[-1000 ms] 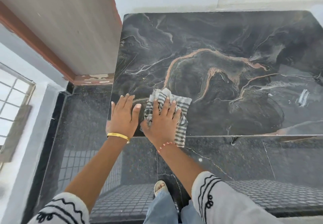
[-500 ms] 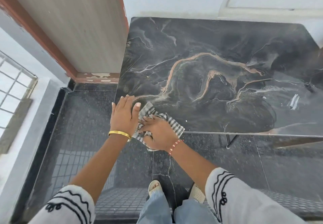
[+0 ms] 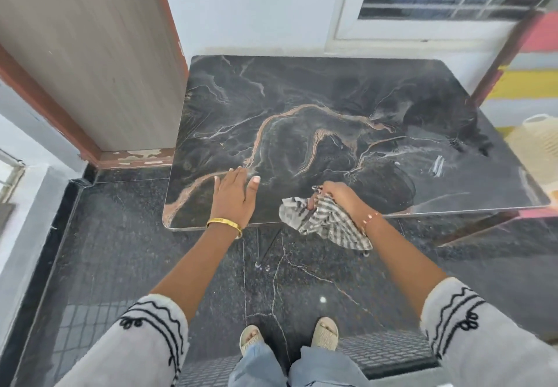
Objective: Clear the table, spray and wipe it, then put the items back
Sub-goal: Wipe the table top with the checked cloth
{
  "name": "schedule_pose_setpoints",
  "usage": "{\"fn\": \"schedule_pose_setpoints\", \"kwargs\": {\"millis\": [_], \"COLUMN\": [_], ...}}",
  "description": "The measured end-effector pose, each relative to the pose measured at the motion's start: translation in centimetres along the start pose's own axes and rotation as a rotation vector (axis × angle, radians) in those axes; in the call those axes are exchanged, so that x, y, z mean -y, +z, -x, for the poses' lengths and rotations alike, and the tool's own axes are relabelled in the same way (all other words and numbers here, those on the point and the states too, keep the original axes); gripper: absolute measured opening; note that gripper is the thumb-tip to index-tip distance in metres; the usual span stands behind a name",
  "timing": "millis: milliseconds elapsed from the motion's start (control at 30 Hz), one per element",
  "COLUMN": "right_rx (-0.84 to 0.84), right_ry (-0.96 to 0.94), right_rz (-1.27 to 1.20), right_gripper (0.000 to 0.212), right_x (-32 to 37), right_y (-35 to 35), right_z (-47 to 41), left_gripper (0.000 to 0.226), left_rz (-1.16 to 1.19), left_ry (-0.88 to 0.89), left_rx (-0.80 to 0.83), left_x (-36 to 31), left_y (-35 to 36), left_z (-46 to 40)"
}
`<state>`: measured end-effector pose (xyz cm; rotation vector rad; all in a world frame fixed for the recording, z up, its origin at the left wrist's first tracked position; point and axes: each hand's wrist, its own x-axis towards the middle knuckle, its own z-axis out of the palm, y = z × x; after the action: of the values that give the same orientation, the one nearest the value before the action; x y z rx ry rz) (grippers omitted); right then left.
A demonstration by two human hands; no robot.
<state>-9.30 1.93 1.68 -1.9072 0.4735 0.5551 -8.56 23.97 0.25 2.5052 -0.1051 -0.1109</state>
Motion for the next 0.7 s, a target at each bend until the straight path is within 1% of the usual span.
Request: {"fn": "schedule_pose_setpoints", "kwargs": {"millis": [33, 67, 133, 200, 233, 300, 367, 433, 500, 533, 600, 700], "right_rx": [0.019, 0.039, 0.07, 0.102, 0.118, 0.14, 0.154, 0.191, 0.189, 0.196, 0.203, 0.178], "right_ry": [0.036, 0.061, 0.052, 0.008, -0.006, -0.026, -0.022, -0.026, -0.025, -0.024, -0.008, 0.012], "right_rz": [-0.109, -0.225, -0.448, -0.652, -0.737, -0.828, -0.862, -0.862, -0.863, -0.855, -0.827, -0.793], "right_gripper": [0.031, 0.028, 0.039, 0.051, 0.056, 0.063, 0.072, 0.083, 0.075, 0.071, 0.069, 0.071], "right_x": [0.0, 0.0, -0.1, -0.3, -0.2, -0.1, -0.2, 0.0, 0.5, 0.6, 0.8, 0.6], "right_y": [-0.9, -1.7, -3.2, -4.8, -5.2, -5.7, -5.8, -5.8, -6.1, -6.4, -7.1, -8.5], "right_z": [0.2, 0.6, 1.7, 2.3, 2.5, 3.1, 3.3, 3.6, 3.8, 3.8, 3.9, 3.3], "left_gripper": [0.056, 0.061, 0.064, 0.055, 0.052, 0.049, 0.047, 0.044, 0.03, 0.027, 0.034, 0.028], "left_rz": [0.015, 0.037, 0.093, 0.153, 0.176, 0.224, 0.296, 0.426, 0.586, 0.674, 0.828, 0.914], "left_ry": [0.023, 0.043, 0.079, 0.098, 0.086, 0.056, 0.01, -0.068, -0.18, -0.242, -0.341, -0.358], "left_rx": [0.015, 0.029, 0.057, 0.112, 0.149, 0.225, 0.282, 0.321, 0.343, 0.352, 0.372, 0.387], "left_x": [-0.7, -1.4, -2.9, -4.4, -5.0, -6.3, -7.3, -8.8, -10.2, -10.9, -11.8, -12.6], "left_y": [0.2, 0.5, 0.7, 0.9, 0.9, 1.4, 2.0, 2.5, 2.9, 2.8, 3.0, 3.4], "left_z": [0.0, 0.1, 0.2, 0.2, 0.4, 0.4, 0.5, 0.3, 0.1, -0.1, -0.7, -1.2]}}
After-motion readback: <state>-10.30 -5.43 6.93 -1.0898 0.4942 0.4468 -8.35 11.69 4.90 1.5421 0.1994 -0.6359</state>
